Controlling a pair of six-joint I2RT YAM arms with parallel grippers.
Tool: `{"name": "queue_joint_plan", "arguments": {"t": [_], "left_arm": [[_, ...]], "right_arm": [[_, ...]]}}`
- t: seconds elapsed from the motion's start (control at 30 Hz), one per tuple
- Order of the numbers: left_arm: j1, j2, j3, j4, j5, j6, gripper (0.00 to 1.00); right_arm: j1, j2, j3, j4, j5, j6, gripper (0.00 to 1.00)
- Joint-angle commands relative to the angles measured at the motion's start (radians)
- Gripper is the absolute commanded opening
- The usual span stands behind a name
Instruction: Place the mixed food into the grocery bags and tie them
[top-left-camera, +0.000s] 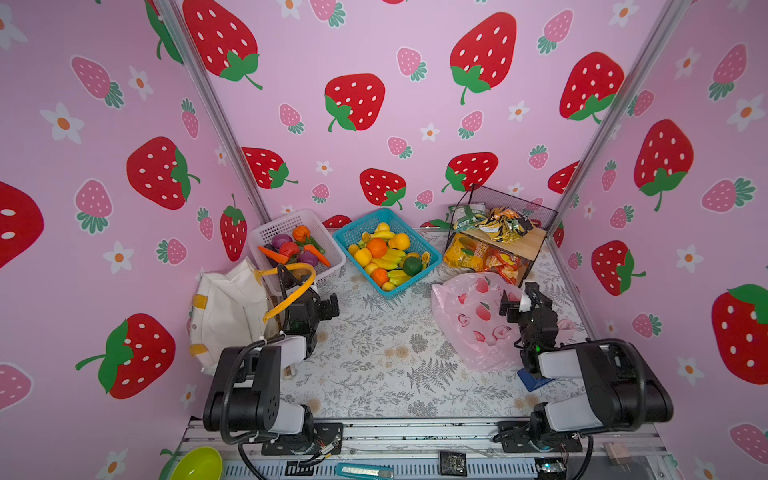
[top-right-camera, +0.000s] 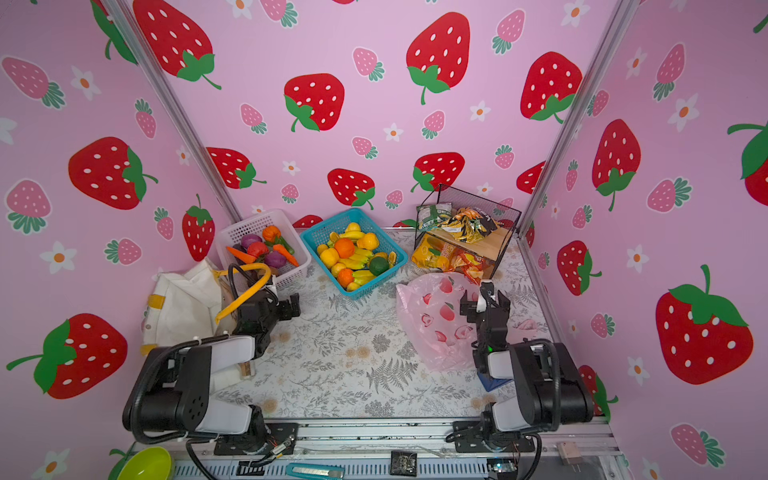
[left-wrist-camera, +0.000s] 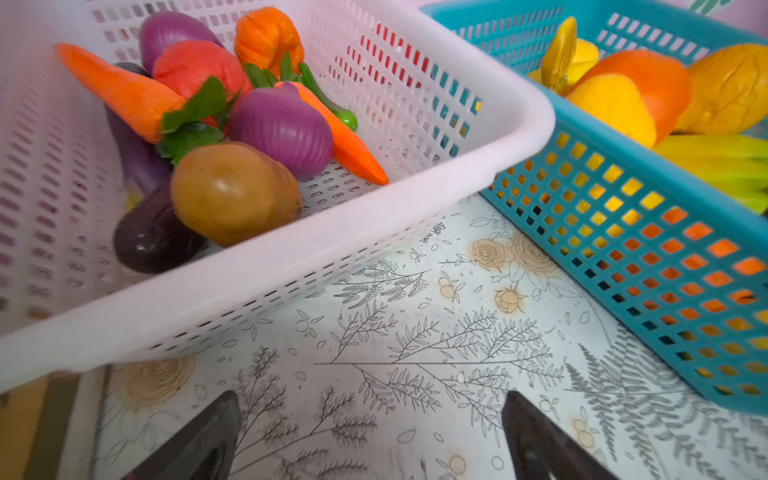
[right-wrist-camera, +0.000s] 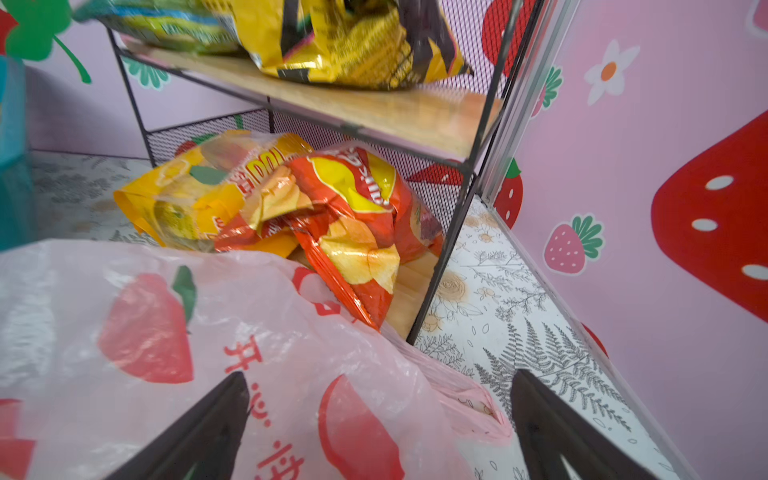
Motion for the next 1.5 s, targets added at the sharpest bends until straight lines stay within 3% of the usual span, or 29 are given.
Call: {"name": "queue_joint_plan", "arguments": {"t": [0.0,0.13,0.23,0.3,0.4,0.6,0.83,0.93,1.03,1.27,1.47], "left_arm": [[0.002,-0.133,0.098,-0.224,-0.135,-0.141,0.99],[-0.043,-0.220,0.099,-0.235,-0.032,-0.239,0.98],[-0.125,-0.242,0.151,-0.301,0.016,-0.333,0.95],[-0.163,-0.243,0.215,-0.401,0.069,-0.424,0.92],[-0.228,-0.257,0.299,-0.525,0.138,-0.503,0.90],[-0.281,-0.289,0.437,-0.757,0.274,-0.501,0.90],[-0.281,-0.189,0.576,-0.982,0.307,-0.357,0.90],[-0.283,-0.102,0.629,-0.988,0.336,-0.370,0.90],[-0.282,-0.061,0.603,-0.889,0.376,-0.438,0.90],[-0.313,-0.036,0.596,-0.992,0.153,-0.367,0.88],[-0.345,-0.038,0.470,-0.829,0.295,-0.472,0.88]], "right_arm": [[0.036,-0.127,0.010,-0.114,0.062,0.034,0.99],[0.094,-0.254,0.001,-0.137,0.126,0.061,0.99],[0.131,-0.374,0.050,-0.282,0.183,0.158,0.98],[0.167,-0.419,0.110,-0.417,0.178,0.230,0.97],[0.270,-0.414,0.216,-0.570,0.115,0.239,0.97],[0.433,-0.273,0.406,-0.813,-0.089,0.206,0.97],[0.521,-0.149,0.431,-0.806,-0.122,0.224,0.98],[0.528,-0.110,0.437,-0.792,-0.136,0.229,0.98],[0.531,-0.090,0.446,-0.798,-0.139,0.222,0.99],[0.531,-0.102,0.453,-0.828,-0.118,0.200,1.00],[0.531,-0.074,0.517,-0.839,-0.135,0.183,1.00]]}}
